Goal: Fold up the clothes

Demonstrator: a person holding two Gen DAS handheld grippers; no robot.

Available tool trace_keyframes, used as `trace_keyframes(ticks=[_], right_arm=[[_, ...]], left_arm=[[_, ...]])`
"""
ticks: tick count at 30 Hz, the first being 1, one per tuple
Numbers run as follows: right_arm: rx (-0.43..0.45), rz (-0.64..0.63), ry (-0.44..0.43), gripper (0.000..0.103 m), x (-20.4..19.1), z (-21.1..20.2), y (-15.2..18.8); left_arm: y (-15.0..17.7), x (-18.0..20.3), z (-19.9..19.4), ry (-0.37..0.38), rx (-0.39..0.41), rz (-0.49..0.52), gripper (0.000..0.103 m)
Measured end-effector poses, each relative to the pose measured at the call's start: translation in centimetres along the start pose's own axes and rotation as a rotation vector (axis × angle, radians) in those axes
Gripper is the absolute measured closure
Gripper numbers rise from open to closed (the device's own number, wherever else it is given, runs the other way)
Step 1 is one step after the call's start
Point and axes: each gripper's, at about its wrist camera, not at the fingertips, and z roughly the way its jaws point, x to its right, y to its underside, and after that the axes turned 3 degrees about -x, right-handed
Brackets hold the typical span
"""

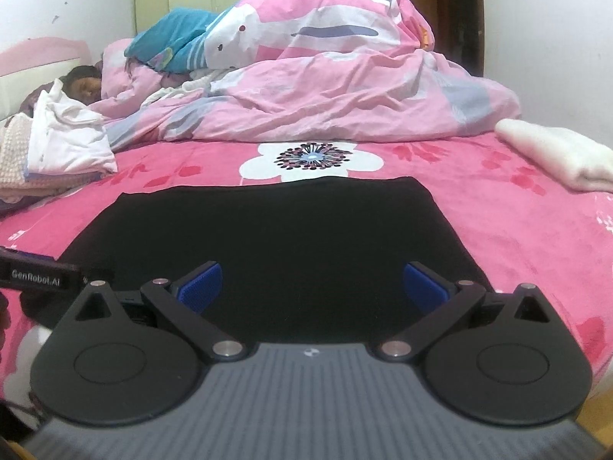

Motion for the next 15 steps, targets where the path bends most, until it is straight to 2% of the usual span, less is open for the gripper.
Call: trace_keyframes(ticks=[4, 6, 13, 15], right_arm=[[-0.001, -0.022, -0.001, 0.004, -0.4, 1.2, 0.3], [-0.005, -0.035, -0.011, 0.008, -0.7, 1.8, 0.4], [-0.039, -0.050, -0.052, 0.044, -1.1, 3.4, 0.8], [-0.041, -0.055, -0.054, 0.049, -1.2, 3.5, 1.2]], left_arm=[[0.2, 0.4, 1.0, -0.003, -0.045, -0.001, 0.001], [0.4, 0.5, 1.3, -0.015, -0.056, 0.002, 0.001], [0.5, 1.3, 1.8, -0.052, -0.079, 0.022, 0.001], [0.5, 1.4, 1.9, -0.060, -0.082, 0.023, 0.000]])
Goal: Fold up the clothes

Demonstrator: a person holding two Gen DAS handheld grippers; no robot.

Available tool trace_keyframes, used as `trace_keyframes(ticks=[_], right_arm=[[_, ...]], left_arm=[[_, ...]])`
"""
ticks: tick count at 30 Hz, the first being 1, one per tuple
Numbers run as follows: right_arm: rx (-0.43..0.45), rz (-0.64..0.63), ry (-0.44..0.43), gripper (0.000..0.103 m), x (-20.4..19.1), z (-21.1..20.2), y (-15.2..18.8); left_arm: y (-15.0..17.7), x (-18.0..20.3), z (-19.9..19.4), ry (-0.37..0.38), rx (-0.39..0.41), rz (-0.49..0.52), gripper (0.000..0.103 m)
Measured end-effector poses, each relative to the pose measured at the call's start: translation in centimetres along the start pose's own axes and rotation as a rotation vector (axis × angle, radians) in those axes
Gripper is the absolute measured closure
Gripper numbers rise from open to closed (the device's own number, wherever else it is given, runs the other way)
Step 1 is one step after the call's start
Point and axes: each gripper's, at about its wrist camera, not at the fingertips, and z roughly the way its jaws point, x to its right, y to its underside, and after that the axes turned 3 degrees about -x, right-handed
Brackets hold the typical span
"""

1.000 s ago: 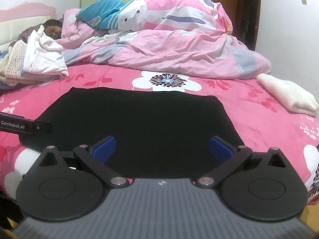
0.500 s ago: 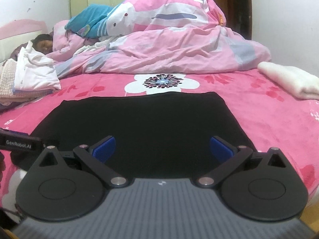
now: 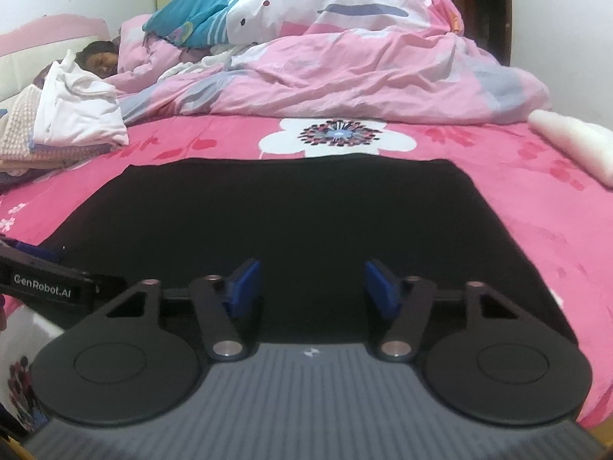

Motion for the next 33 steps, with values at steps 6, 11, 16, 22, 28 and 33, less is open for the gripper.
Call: trace_keyframes(ticks=[6, 11, 16, 22, 28, 33], right_arm=[[0.011, -0.050, 0.019, 0.061, -0.1, -0.1, 1.1], [0.019, -0.082, 0.031, 0.064, -0.1, 0.0, 2.1], [0.047, -0.145, 0.068, 0.063, -0.8, 0.2, 3.0], [0.080, -0.155, 0.084, 0.063, -1.1, 0.2, 3.7], [0.093, -0.149, 0.081, 0.063, -1.0, 0.1, 4.1], [0.082, -0.139, 0.081, 0.062, -1.1, -0.6, 4.3]], left_arm=[[0.1, 0.4, 0.1, -0.015, -0.006, 0.005, 0.000], [0.2, 0.5, 0.1, -0.026, -0.004, 0.011, 0.000], [0.1, 0.7, 0.1, -0.036, -0.006, 0.012, 0.000], [0.2, 0.8, 0.1, -0.045, -0.006, 0.017, 0.000], [0.1, 0.7, 0.2, -0.040, -0.003, 0.016, 0.000], [0.3, 0.2, 0.3, -0.011, 0.005, 0.007, 0.000]])
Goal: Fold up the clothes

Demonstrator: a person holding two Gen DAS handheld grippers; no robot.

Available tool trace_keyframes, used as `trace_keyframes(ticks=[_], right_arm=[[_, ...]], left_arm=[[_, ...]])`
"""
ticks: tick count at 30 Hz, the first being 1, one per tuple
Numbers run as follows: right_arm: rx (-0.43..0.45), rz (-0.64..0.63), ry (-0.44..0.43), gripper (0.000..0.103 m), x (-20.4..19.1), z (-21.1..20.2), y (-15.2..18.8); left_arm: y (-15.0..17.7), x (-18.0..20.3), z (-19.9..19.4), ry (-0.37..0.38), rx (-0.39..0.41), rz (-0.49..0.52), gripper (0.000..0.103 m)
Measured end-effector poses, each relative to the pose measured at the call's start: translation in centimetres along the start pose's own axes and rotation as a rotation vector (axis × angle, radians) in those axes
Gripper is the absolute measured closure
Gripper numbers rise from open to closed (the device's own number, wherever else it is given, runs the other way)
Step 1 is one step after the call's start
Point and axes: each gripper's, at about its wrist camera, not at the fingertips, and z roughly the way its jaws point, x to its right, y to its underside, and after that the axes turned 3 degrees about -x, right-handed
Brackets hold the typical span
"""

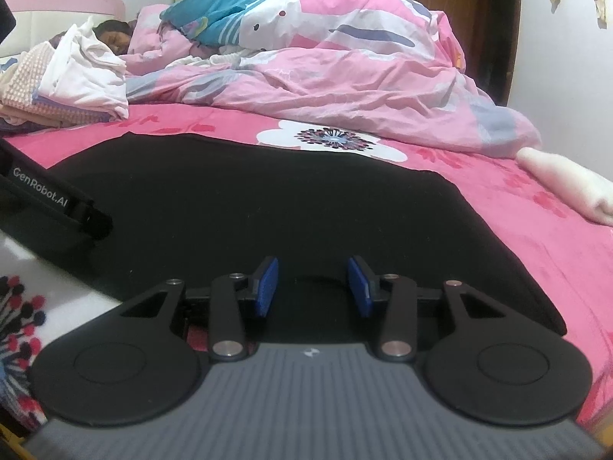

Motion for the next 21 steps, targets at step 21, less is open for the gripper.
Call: trace_keyframes(ticks=[21], right_arm=[[-0.009, -0.020, -0.053, 0.061, -1.6, -5.2, 0.2]], left_arm=[[1.3, -3.3, -2.5, 0.075, 0.063, -0.040, 0.000]])
